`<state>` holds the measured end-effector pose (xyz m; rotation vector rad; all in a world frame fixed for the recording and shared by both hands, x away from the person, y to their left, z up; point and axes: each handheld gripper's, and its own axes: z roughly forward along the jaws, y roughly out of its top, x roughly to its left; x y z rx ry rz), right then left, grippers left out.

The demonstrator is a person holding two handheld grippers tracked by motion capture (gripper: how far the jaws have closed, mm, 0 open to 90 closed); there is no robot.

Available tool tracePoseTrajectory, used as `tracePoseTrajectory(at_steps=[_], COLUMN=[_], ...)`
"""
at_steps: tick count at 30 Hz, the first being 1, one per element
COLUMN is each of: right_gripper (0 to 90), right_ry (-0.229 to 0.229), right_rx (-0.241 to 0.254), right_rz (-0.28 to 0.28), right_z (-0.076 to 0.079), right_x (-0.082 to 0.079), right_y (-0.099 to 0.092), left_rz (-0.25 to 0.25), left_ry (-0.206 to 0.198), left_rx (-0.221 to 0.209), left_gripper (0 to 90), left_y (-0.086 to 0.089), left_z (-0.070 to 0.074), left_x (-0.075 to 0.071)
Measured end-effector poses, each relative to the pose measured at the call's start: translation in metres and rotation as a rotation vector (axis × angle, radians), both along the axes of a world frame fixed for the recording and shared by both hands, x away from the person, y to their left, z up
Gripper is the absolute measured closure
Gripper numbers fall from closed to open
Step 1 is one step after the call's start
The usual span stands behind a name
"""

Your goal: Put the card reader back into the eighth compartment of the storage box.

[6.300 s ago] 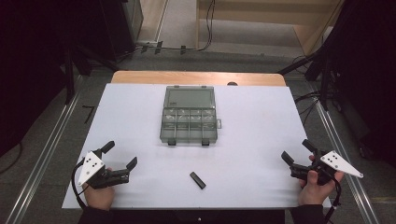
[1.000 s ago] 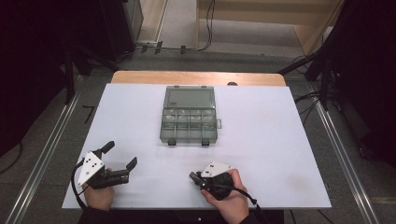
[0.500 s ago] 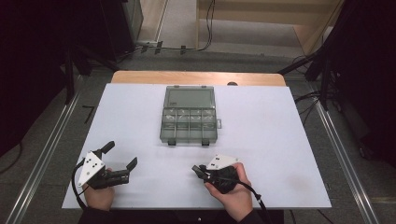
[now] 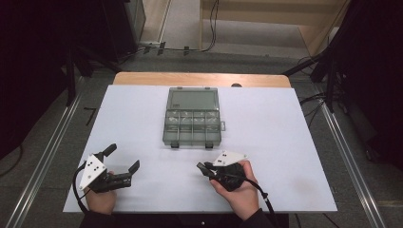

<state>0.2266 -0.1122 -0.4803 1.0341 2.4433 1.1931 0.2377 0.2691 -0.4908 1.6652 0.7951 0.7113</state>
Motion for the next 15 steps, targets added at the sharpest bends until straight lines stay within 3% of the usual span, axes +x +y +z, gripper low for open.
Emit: tracePoseTrajectory(at_steps=[15], right_gripper=[71.3], right_ry=[-0.008], right_rx=[0.020], right_rz=[-0.006], right_z=[0.012], right_x=[0.010], right_y=[-0.006], left_rz=[0.001], left_ry=[0.001], left_rx=[0.000], left_gripper=[2.3], left_y=[0.000], left_z=[0.000], left_x=[0.000])
